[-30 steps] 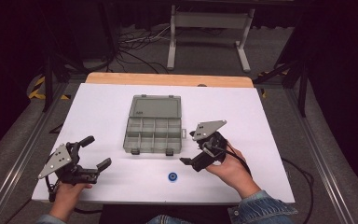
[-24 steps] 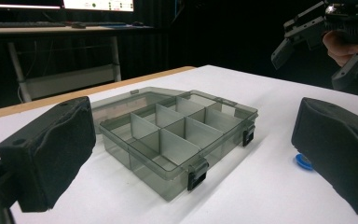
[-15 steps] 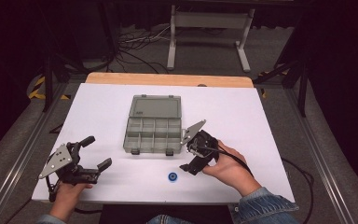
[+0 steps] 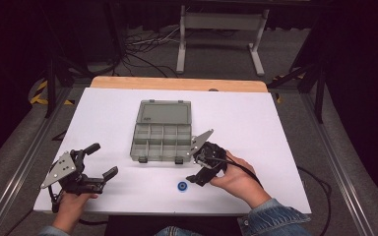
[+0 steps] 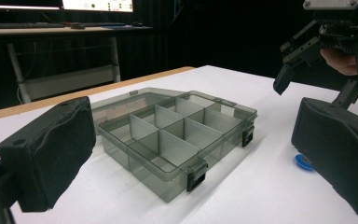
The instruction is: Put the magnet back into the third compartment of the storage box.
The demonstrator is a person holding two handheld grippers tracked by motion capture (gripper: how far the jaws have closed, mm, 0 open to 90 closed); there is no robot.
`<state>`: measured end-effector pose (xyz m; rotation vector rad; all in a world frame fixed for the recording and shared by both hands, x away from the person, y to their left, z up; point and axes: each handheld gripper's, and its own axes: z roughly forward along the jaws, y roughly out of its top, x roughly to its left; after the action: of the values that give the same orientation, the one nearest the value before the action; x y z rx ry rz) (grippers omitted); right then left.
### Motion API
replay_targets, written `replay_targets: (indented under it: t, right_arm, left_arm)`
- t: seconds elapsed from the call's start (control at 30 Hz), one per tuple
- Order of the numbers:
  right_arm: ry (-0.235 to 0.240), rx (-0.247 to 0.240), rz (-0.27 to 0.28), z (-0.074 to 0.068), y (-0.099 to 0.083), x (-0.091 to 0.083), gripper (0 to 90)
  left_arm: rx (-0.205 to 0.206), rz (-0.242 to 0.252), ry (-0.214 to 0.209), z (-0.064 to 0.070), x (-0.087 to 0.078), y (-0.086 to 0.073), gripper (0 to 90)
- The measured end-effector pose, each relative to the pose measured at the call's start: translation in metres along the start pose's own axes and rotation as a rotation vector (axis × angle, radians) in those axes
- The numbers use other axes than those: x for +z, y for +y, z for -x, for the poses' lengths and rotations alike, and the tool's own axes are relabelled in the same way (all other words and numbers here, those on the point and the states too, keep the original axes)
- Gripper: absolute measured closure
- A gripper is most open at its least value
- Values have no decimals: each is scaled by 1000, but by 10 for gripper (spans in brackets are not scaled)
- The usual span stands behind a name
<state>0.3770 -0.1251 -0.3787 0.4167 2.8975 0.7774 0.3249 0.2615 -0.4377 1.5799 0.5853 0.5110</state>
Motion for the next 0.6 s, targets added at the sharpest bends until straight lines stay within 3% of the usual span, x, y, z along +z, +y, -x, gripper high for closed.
replay_targets:
  t: [0.6]
  right_arm:
    - [65,-18,-62,-13,3,35,207]
  left_arm:
    - [4,-2,-8,1,0,0,4]
